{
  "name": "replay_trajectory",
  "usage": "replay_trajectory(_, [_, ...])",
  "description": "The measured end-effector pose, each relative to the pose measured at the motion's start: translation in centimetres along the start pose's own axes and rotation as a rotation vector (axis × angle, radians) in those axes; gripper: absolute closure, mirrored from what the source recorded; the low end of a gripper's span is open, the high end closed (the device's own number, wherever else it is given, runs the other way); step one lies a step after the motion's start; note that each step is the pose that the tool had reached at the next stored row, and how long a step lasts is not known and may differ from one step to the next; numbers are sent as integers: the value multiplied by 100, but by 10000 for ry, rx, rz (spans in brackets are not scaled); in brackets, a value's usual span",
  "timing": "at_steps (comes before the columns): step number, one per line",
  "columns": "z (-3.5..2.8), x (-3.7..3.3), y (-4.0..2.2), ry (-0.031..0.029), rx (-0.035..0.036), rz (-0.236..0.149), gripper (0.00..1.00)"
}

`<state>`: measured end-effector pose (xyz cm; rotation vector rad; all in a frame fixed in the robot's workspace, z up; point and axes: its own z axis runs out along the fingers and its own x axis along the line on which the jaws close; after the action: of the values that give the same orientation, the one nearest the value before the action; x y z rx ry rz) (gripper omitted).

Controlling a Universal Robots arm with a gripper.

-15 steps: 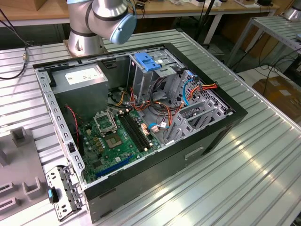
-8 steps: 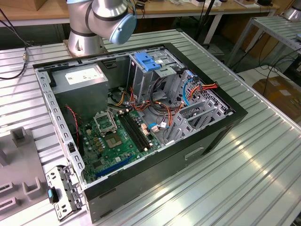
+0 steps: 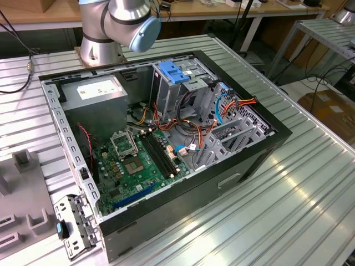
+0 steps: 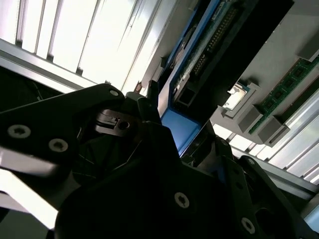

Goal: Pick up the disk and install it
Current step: 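Pick up the disk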

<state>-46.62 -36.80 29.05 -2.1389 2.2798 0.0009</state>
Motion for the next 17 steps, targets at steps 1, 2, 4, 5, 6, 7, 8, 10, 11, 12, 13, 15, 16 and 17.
replay_trajectory(1, [0,0,0,0,0,14,51])
replay_trajectory(2, [0,0,0,0,0,24,51])
replay_trajectory(4, [0,0,0,0,0,25,51])
replay_trajectory(5, [0,0,0,0,0,26,51])
replay_trajectory(6, [0,0,0,0,0,27,51])
replay_trajectory(7, [0,0,0,0,0,28,51])
replay_trajectory(8, [0,0,0,0,0,29,51])
replay_trajectory(10, [0,0,0,1,0,30,53])
replay_trajectory(11, [0,0,0,0,0,31,60])
replay_trajectory(12, [0,0,0,0,0,32,60])
replay_trajectory(13, [0,0,0,1,0,32,60])
replay_trajectory(15, [0,0,0,0,0,34,61])
replay_trajectory(16, [0,0,0,0,0,35,63])
replay_trajectory(17, [0,0,0,0,0,35,63])
